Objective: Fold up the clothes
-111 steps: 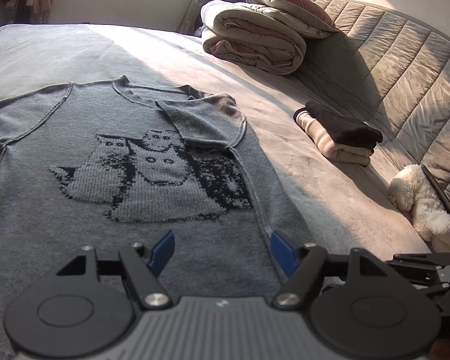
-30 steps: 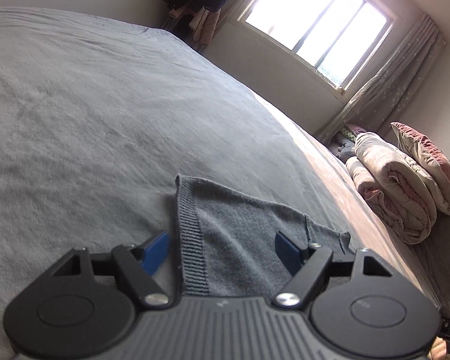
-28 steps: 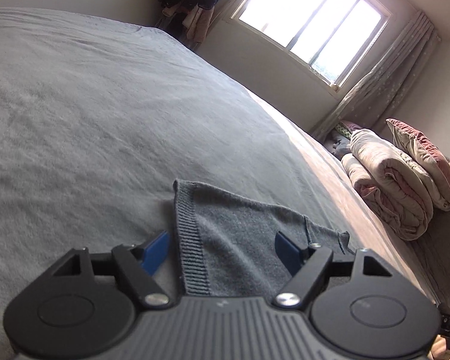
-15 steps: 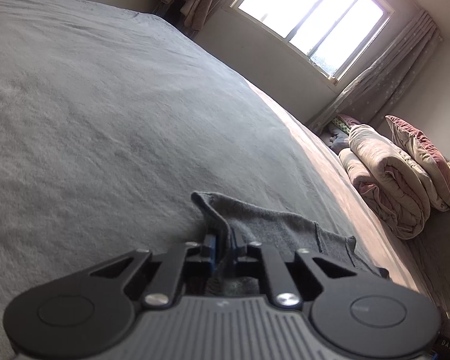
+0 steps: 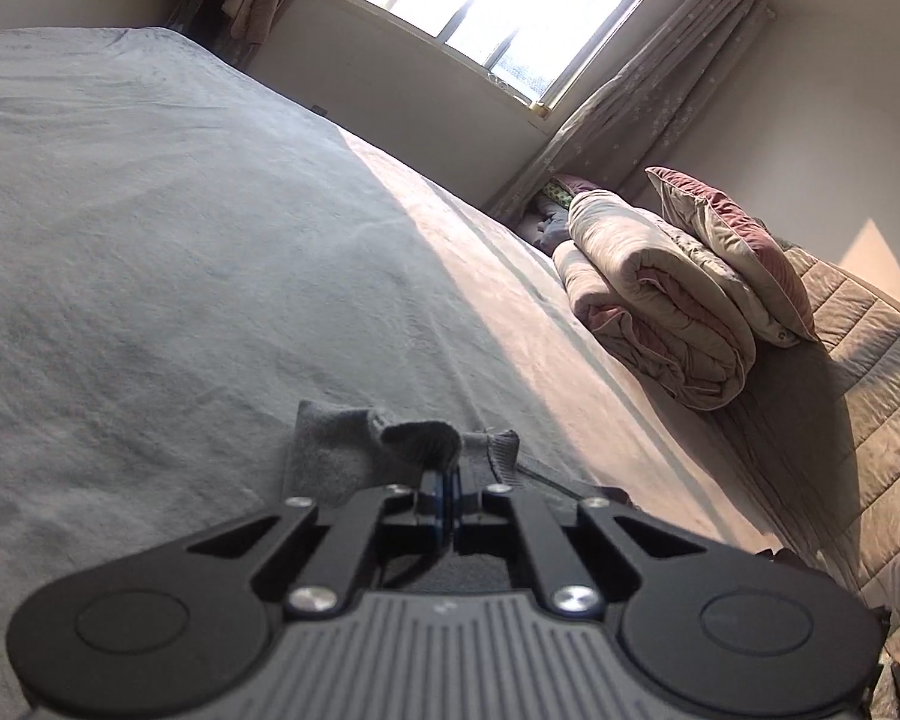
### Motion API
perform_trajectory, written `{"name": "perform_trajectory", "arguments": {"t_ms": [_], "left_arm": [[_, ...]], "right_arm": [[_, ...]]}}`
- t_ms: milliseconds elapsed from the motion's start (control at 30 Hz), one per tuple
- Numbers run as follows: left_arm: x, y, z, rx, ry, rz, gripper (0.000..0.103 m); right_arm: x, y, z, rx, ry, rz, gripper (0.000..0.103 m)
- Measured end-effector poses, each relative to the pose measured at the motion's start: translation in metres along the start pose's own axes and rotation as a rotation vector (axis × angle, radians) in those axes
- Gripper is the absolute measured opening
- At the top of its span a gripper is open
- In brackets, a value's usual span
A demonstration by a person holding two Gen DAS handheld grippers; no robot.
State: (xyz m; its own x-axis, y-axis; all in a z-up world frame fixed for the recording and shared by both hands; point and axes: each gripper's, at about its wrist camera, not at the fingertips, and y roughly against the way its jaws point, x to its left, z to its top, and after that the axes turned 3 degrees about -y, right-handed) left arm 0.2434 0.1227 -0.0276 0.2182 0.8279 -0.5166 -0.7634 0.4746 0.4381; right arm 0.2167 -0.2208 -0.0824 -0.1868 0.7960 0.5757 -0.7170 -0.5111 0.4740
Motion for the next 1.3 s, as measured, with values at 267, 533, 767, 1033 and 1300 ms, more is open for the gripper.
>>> {"name": "perform_trajectory", "arguments": {"t_ms": [267, 533, 767, 1033, 1300], "left_arm": [[-0.043, -0.049, -0.031, 0.134, -0.024, -0.054, 0.004], [-0.043, -0.024, -0.055, 0.136, -0.094, -0.054, 0.042], [-0.041, 0.015, -0.060, 0.113, -0.232, -0.029, 0.054], [-0.036, 0.005, -0.105, 0.117, -0.438, -0.013, 0.073], [-0.041, 0.004, -0.109, 0.118, -0.454, -0.028, 0.078]], "right_arm": [[-0.002, 0.001, 0.000, 0.002, -0.009, 0.008, 0.034], [0.001, 0.001, -0.002, 0.003, 0.010, 0.006, 0.036], [0.002, -0.001, -0.002, 0.004, 0.019, 0.004, 0.038], [0.007, -0.004, -0.004, 0.006, 0.055, -0.009, 0.040], [0.012, -0.006, -0.007, -0.002, 0.091, -0.025, 0.043]]}}
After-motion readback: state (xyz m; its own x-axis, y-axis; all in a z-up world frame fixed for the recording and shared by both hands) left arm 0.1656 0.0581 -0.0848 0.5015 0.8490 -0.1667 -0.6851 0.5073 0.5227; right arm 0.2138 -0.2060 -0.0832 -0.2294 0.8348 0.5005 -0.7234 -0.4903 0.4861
